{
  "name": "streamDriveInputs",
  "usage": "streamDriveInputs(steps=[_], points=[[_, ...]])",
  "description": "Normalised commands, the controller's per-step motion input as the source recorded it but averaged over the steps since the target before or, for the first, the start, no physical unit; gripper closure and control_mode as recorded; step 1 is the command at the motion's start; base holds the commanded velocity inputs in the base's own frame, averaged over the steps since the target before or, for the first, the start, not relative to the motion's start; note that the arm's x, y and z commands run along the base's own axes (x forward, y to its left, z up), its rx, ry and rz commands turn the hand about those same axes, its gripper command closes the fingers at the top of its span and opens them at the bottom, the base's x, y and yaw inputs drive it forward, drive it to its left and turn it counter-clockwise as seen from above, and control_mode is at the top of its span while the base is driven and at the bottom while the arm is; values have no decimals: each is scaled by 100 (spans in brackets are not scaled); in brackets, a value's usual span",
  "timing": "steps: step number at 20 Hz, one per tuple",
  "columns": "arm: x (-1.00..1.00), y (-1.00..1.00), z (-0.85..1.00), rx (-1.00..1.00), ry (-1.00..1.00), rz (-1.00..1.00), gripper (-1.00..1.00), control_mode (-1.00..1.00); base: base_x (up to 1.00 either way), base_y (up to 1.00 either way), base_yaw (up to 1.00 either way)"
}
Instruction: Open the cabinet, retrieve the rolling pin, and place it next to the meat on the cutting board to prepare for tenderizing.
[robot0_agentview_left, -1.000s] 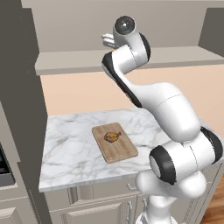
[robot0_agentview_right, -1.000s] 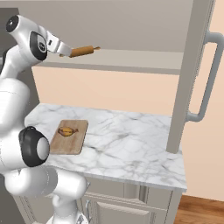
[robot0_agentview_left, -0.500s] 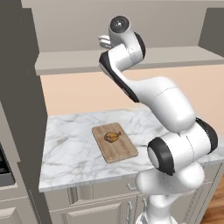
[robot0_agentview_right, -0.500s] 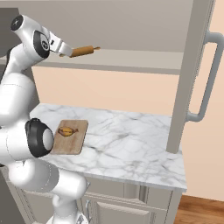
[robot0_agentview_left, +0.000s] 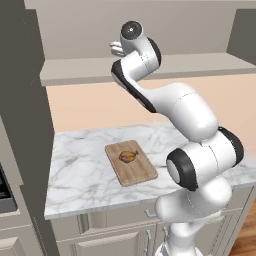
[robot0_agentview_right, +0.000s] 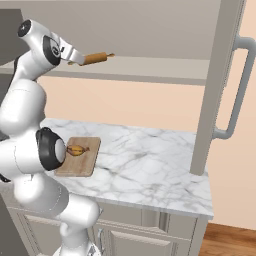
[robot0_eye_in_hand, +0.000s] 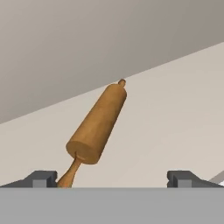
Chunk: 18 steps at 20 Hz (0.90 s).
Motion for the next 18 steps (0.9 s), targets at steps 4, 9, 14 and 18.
streamDriveInputs(steps=[4,9,14,18], points=[[29,1,-1,0,0,-2,-100,-100,0,0,0],[32,6,0,0,0,-3,-100,-100,0,0,0],[30,5,-3,0,1,-3,-100,-100,0,0,0],[25,2,-4,0,2,-3,-100,-100,0,0,0]])
